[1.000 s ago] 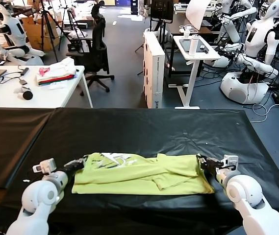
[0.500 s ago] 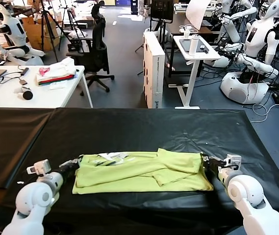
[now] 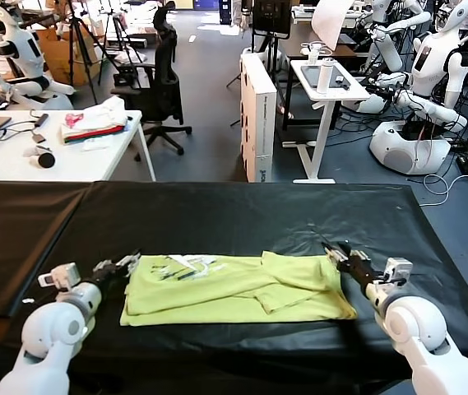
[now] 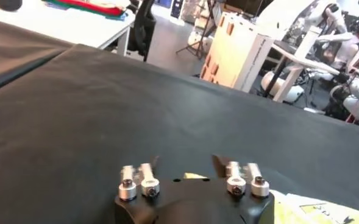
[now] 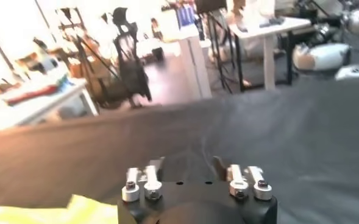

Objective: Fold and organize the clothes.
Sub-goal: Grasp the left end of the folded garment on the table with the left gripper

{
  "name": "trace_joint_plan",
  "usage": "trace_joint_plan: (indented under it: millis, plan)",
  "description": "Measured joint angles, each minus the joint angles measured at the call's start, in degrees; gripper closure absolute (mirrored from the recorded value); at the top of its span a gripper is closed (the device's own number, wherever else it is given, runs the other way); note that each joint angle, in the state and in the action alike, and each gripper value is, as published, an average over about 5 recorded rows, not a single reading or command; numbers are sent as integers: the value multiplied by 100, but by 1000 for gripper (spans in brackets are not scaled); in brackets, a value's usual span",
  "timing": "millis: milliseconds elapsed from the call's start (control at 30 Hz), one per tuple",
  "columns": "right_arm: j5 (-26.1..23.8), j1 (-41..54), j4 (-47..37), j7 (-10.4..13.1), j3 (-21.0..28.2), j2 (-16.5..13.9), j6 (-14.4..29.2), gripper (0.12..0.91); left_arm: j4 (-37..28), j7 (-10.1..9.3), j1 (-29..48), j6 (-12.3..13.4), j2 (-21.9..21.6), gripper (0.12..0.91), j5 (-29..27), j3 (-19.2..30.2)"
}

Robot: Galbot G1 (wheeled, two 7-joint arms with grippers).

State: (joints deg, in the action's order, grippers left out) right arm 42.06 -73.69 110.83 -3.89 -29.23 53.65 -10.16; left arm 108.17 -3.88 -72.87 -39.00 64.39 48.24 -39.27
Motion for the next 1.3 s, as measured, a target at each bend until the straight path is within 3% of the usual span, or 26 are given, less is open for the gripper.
trace_joint_plan:
  millis: [100, 233, 400, 667, 867, 1300]
  plan:
    - [-294, -320, 116, -320, -99, -170, 850, 119, 98, 276, -188, -244, -348, 124, 714, -135]
    - [-456, -894, 308, -676, -345, -240, 1618, 118, 139, 746, -522, -317, -1038, 123, 1630, -359]
    - [-531, -1594, 490, -900, -714, -220, 2130, 118, -21, 916, -759, -318, -1708, 123, 2350, -556]
    - [-548, -2101, 529, -962, -1045, -207, 2356, 118, -406, 1037, -821, -319, -2030, 123, 2417, -474]
    - [-558, -2125, 509, -963, -1050, -200, 2373, 118, -356, 1145, -933, -319, -1921, 123, 2343, -392]
    - [-563, -2132, 473, -988, -1036, -180, 2389, 118, -241, 1186, -991, -296, -1561, 123, 2154, -251]
